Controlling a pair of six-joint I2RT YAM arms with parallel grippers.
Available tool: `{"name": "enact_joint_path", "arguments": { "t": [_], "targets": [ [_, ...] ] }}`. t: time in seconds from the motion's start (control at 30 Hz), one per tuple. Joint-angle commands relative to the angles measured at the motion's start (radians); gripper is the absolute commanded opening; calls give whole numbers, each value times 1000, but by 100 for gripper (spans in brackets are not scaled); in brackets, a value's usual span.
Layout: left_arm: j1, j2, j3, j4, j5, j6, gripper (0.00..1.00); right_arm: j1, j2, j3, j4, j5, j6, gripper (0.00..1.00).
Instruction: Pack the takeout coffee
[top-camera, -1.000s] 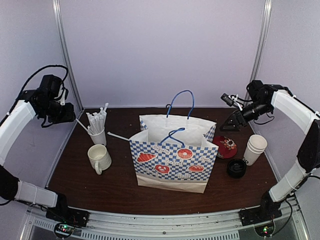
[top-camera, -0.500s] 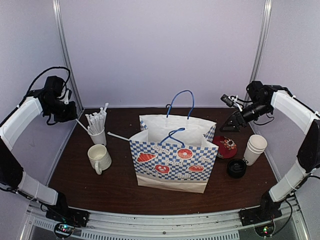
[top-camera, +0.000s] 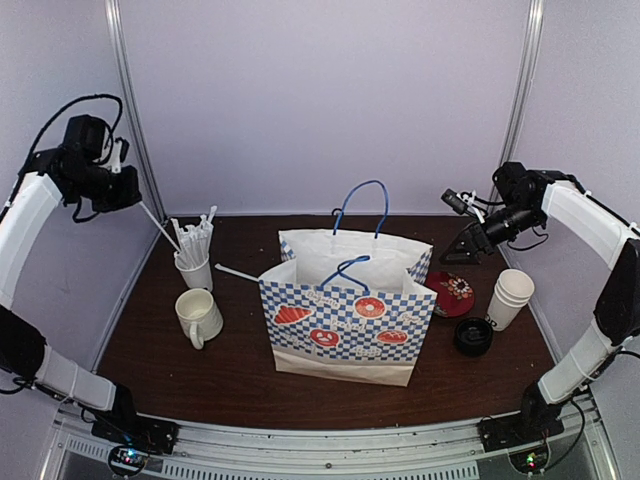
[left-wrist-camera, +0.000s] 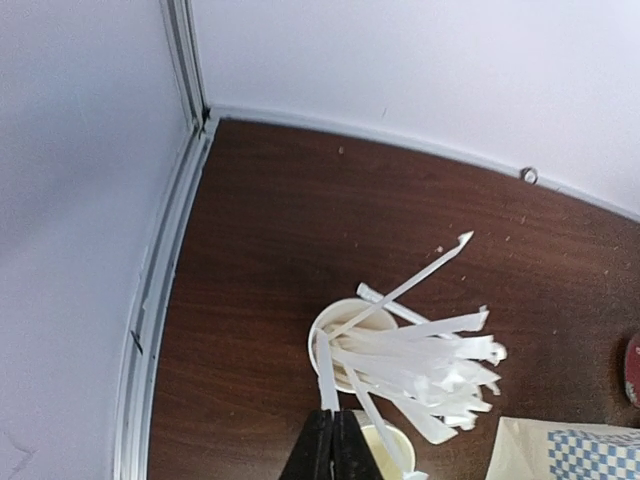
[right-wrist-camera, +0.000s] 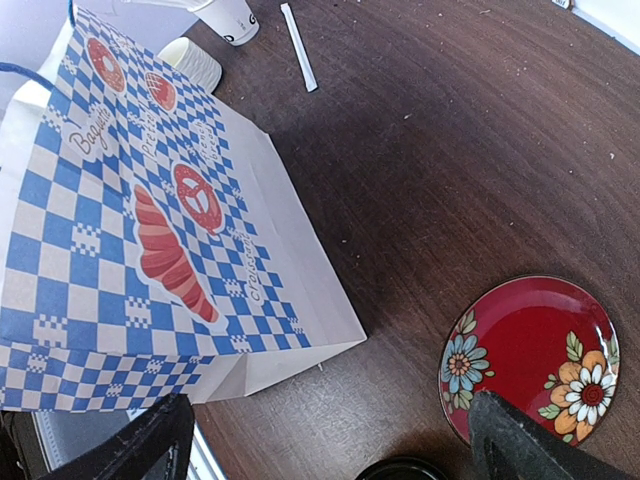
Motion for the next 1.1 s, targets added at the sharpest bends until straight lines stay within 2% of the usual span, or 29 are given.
{"name": "enact_joint_path", "arguments": {
  "t": [0.0,0.07,0.17,0.27,0.37,0.43,0.6,0.7,0.9,1.03,1.07],
  "targets": [
    [4,-76,233,-121,-14,48,0,-2,8,7,2,10,-10,99],
    [4,-87,332,-158,-20,57,0,-2,10,9,-2,11,-12,100],
    [5,-122,406,-121,71,57,0,-2,11,11,-3,14,-13,99],
    [-10,-138,411,-25,296,13,0,-3,13,17,-6,13,-13,99],
    [-56,-130,357,129,554,-104,0,-2,16,22,-11,14,-13,100],
    [-127,-117,338,207,628,-161,0,-2,13,19,-12,17,-13,99],
    [-346,-29,384,198,680,-164,0,-3,4,11,-4,31,-7,100],
    [-459,24,420,126,649,-121,0,-3,3,16,-7,33,-6,100],
    [-598,111,393,41,595,-61,0,-2,4,25,-10,31,-2,99],
    [-698,207,309,127,570,-80,0,-3,7,44,-22,37,-3,99],
    [-728,247,313,133,564,-78,6,-2,7,56,-35,45,-5,99]
  ]
}}
